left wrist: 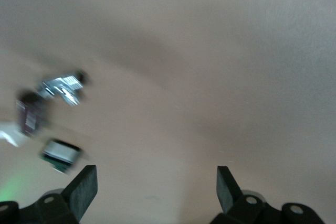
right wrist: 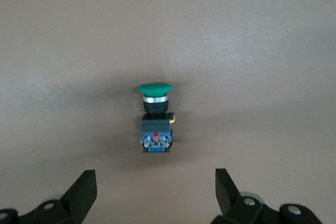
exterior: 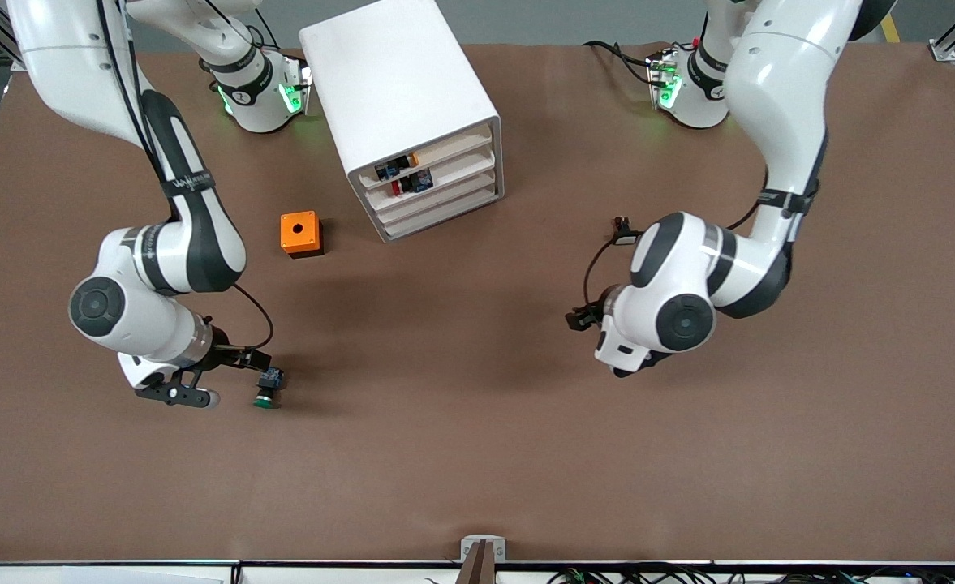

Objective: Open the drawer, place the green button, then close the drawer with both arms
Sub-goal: 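Grasp the green button with the right gripper while the left gripper grips the drawer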

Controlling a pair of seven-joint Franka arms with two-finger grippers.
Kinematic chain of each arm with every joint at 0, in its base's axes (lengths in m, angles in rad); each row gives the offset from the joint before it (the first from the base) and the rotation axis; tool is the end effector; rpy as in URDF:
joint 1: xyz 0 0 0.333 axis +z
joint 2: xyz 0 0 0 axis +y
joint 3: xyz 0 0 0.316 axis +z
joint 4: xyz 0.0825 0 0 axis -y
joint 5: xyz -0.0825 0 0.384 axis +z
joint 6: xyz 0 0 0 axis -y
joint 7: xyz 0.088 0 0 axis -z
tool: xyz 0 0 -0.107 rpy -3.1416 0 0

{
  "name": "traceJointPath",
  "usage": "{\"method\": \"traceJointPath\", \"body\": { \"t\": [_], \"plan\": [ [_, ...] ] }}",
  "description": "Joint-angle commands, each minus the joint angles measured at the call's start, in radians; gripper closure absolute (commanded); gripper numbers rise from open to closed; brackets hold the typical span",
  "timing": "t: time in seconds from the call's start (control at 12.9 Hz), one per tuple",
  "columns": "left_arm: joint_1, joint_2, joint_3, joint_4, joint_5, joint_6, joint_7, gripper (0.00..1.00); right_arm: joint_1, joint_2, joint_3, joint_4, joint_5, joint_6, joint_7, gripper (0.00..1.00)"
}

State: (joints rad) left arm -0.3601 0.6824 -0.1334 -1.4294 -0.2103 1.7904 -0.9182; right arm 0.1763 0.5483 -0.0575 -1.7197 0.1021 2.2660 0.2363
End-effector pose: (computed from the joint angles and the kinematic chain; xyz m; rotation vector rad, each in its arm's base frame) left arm 0.6033 -0.3271 0.2761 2.9569 0.7867 -0.6588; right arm 0.6649 0.0858 0.2697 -3.0822 0.2697 0.0140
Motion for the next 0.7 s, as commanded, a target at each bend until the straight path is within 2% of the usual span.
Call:
{"method": "traceJointPath", "body": {
  "t": [0.0, 0.23, 0.39, 0.46, 0.62],
  "plan": [
    [-0.048, 0.061, 0.005, 0.033, -0.095, 0.03, -0.198, 0.0, 0.015, 0.059, -0.004, 0.017, 0.027, 0.056, 0.012, 0.0],
    [-0.066, 0.097, 0.006, 0.026, -0.255, 0.035, -0.501, 0.0, 0.029, 0.119, -0.004, 0.015, 0.034, 0.142, 0.012, 0.01],
    [-0.075, 0.129, 0.006, 0.024, -0.296, 0.035, -0.615, 0.0, 0.032, 0.133, -0.004, 0.011, 0.034, 0.177, 0.012, 0.03],
    [-0.109, 0.131, 0.006, 0.021, -0.299, 0.034, -0.663, 0.0, 0.032, 0.137, -0.004, 0.002, 0.034, 0.199, 0.011, 0.06],
    [-0.15, 0.15, 0.005, 0.024, -0.352, 0.035, -0.872, 0.0, 0.032, 0.139, -0.004, -0.007, 0.034, 0.199, 0.009, 0.22]
  ]
}}
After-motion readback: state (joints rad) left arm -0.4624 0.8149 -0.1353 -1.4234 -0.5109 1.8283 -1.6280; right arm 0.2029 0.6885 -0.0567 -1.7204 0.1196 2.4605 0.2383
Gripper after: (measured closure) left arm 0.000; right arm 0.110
